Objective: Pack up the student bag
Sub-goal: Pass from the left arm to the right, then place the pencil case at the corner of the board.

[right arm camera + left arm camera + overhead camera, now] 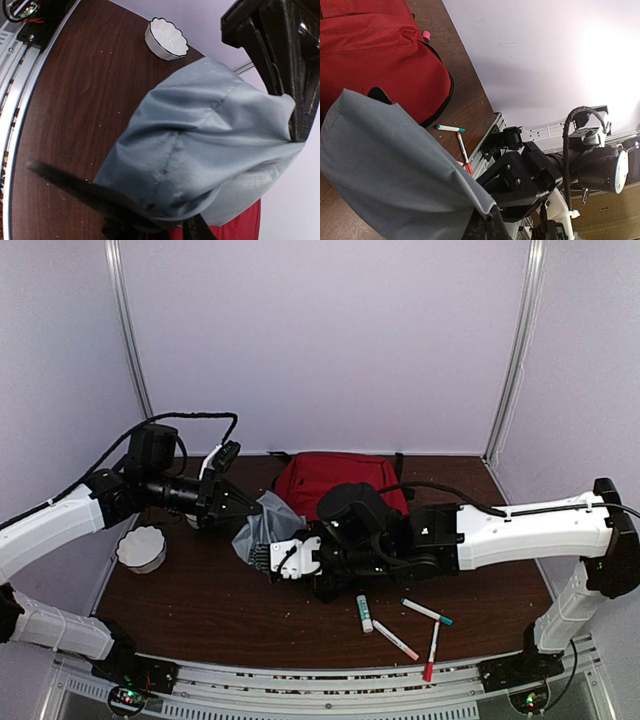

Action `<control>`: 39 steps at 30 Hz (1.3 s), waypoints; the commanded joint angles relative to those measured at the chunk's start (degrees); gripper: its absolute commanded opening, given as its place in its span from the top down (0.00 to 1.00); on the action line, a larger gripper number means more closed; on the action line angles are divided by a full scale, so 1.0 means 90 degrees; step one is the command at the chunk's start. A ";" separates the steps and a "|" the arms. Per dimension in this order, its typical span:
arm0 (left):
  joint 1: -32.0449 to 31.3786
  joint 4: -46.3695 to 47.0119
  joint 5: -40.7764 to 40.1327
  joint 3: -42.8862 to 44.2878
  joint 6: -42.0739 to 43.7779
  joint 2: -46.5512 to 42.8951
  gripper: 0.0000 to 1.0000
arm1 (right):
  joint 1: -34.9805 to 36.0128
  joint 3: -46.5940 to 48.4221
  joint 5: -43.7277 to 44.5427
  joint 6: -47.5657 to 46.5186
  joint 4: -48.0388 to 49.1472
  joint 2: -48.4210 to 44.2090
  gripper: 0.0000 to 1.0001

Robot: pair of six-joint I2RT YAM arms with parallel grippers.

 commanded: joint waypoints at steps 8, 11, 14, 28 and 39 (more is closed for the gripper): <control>0.0058 -0.2372 -0.1582 0.0769 0.2035 0.0132 0.59 | -0.0035 0.0409 -0.0506 0.0288 -0.0750 -0.0100 1.00; 0.0061 -0.2863 -0.2731 0.0899 0.2625 0.0057 0.49 | -0.0073 0.0773 -0.1212 0.0673 -0.1705 0.0098 1.00; 0.0055 -0.2912 -0.3558 0.0802 0.2858 -0.0335 0.47 | -0.0127 0.1141 -0.1750 0.1031 -0.2413 0.0392 1.00; 0.0050 -0.3272 -0.4757 0.0670 0.3208 -0.1749 0.46 | 0.0055 0.4205 -0.1354 0.1472 -0.4692 0.2378 1.00; 0.0053 -0.3627 -0.5260 0.0878 0.3538 -0.2133 0.47 | 0.0168 0.5699 -0.0438 0.1542 -0.4958 0.3635 1.00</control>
